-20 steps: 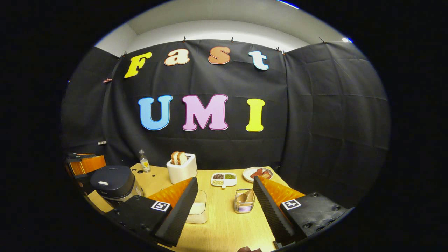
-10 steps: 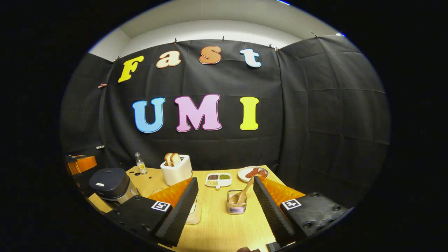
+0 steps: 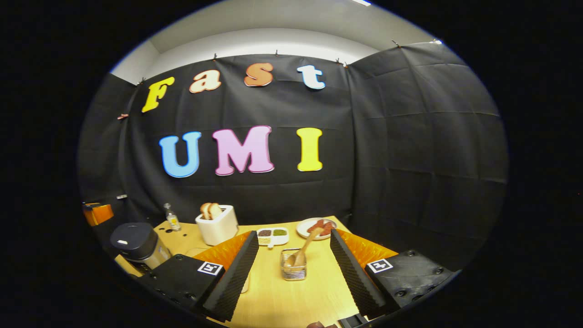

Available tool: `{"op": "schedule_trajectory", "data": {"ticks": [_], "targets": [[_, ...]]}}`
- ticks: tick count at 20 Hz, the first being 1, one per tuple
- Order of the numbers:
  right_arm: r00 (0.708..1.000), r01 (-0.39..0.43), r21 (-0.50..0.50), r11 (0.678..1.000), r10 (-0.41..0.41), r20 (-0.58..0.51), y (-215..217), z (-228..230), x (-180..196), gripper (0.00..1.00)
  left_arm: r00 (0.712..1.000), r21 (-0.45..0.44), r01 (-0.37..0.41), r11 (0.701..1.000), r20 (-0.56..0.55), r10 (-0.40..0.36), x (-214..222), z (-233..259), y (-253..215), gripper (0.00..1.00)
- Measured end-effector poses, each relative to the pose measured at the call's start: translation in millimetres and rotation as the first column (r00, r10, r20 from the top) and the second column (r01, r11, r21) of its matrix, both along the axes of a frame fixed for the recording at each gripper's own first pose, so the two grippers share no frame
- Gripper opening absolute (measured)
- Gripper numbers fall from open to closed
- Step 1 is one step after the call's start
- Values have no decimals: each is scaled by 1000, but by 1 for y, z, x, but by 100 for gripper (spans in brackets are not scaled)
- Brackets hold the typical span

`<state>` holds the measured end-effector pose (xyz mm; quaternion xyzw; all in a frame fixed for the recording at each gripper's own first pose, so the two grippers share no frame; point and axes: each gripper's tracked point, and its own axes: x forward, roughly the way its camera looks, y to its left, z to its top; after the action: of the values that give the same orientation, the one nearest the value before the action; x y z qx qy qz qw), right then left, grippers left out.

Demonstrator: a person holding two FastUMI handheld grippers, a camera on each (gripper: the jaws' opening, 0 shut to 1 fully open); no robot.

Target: Close the left gripper, press the button to open the rice cooker; take a wooden spoon from the chopstick holder with the right hand, scoop a spoonful of rice and pour it into the rice cooker, then put the wooden spoon back into the chopstick holder.

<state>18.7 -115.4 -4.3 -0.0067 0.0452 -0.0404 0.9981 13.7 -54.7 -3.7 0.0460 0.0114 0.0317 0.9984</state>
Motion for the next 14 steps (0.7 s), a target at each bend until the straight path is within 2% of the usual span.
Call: {"op": "schedule_trajectory", "data": {"ticks": [3, 6, 10, 14], "targets": [[999, -36, -1, 999, 36, -27, 1, -10, -5, 98, 1000, -87, -8, 996, -20, 6, -1, -13, -14, 95], [995, -93, -10, 996, 92, -21, 4, -9, -5, 98, 998, -128, -48, 991, -38, 44, -3, -20, -14, 95], [988, -150, -1, 989, 150, -33, 5, -14, -4, 98, 996, -108, -89, 990, -37, 85, -6, -19, -15, 95], [985, -162, 30, 986, 164, -55, 3, -23, 3, 98, 994, -87, -103, 991, -40, 100, -10, -19, -22, 95]]}}
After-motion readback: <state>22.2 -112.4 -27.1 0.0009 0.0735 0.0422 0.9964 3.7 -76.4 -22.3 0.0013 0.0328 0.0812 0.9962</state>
